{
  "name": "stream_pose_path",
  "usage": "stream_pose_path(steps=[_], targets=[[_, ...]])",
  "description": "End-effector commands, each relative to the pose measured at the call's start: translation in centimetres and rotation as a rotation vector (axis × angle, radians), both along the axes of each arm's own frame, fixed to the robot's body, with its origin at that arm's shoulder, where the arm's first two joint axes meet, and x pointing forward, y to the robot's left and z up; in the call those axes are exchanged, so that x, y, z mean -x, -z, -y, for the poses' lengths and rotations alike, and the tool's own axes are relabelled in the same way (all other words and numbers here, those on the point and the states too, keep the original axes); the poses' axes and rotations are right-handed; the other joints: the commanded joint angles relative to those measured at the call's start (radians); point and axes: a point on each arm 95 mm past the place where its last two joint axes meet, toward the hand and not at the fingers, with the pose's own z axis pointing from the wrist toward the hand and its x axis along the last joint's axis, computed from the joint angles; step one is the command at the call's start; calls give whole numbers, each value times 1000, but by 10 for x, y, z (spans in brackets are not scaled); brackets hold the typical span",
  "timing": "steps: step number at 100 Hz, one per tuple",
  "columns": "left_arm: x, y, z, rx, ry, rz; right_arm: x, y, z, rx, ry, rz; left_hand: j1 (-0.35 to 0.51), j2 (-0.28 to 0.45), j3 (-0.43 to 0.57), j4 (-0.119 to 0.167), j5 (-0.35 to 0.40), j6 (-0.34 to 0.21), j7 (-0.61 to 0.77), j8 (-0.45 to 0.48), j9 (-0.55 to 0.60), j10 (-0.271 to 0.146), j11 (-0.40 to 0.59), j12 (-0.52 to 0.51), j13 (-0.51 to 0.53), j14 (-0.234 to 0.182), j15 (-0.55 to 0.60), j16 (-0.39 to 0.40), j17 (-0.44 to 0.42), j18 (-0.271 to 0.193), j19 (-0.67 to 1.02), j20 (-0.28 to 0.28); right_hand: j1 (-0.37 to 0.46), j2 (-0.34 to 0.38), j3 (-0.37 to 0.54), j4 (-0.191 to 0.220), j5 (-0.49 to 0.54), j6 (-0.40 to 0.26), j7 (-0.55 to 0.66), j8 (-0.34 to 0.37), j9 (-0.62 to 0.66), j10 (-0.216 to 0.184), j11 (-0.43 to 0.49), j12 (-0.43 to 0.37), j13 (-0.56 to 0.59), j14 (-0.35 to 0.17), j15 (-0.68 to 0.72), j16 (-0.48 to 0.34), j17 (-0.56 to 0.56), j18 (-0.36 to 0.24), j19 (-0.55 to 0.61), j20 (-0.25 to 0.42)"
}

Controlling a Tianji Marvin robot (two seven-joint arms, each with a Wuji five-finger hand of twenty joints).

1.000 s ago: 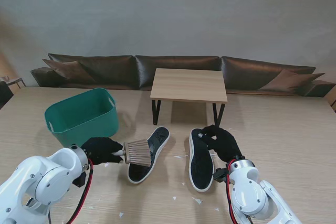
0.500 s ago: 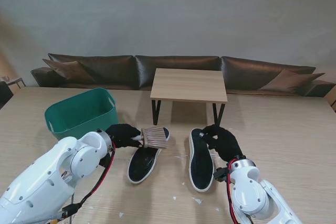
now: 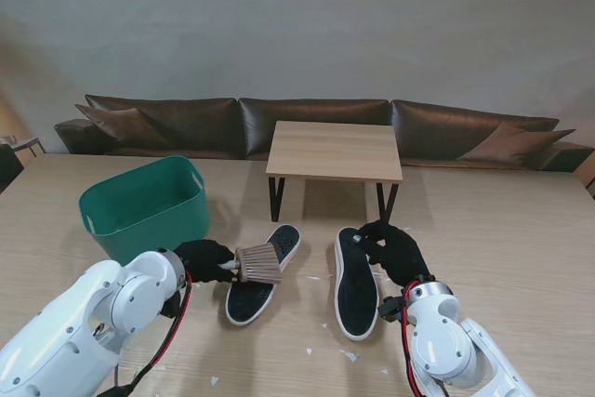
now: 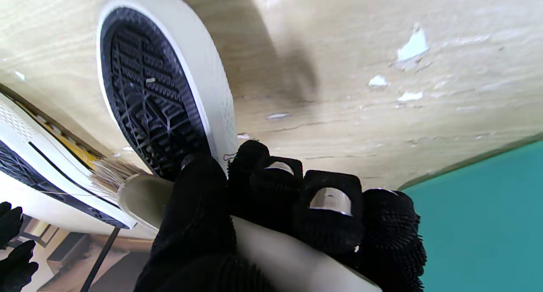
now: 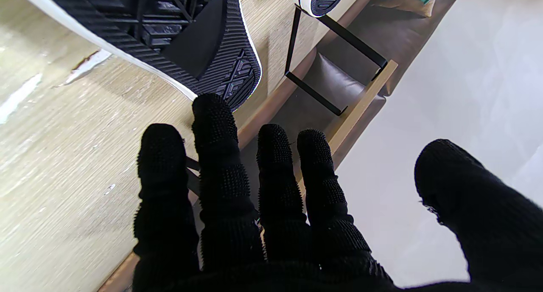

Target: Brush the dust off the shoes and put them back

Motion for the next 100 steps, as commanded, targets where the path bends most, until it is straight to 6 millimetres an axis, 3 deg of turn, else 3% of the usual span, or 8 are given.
stream_pose_path(steps=[1, 60, 83, 100], targets=[[8, 3, -3, -16, 3, -32, 1, 2, -4, -4, -15, -11, 108, 29, 54, 33, 27, -13, 5, 4, 50, -7, 18, 10, 54, 28, 62, 5, 2, 10, 66, 16, -7, 27, 0, 19, -20, 3, 9, -10, -40, 12, 14, -12, -11, 1, 11, 2, -190, 15, -17, -7], [63, -16, -21, -91, 28, -74, 1, -2, -1, -8, 1, -3, 108, 32, 54, 33, 23, -13, 4, 5, 47, -8, 17, 11, 52, 27, 61, 6, -2, 5, 64, 17, -6, 27, 0, 19, -18, 4, 9, -10, -40, 13, 13, -12, -10, 0, 12, 3, -191, 16, -18, -7], [73, -31, -19, -84, 60, -31, 0, -2, 0, -12, 5, -2, 109, 31, 54, 34, 24, -11, 4, 5, 46, -8, 17, 11, 51, 25, 61, 6, -2, 5, 64, 17, -6, 28, 0, 19, -18, 6, 8, -10, -40, 14, 13, -12, -11, 0, 12, 2, -192, 15, -18, -8], [68, -47, -8, -40, 95, 49, 0, -4, 2, -13, 16, 6, 109, 30, 54, 34, 26, -11, 3, 4, 47, -7, 18, 11, 53, 24, 62, 6, 1, 5, 67, 18, -6, 27, -1, 19, -17, 4, 8, -10, -41, 15, 13, -12, -10, 0, 12, 3, -192, 17, -18, -7]])
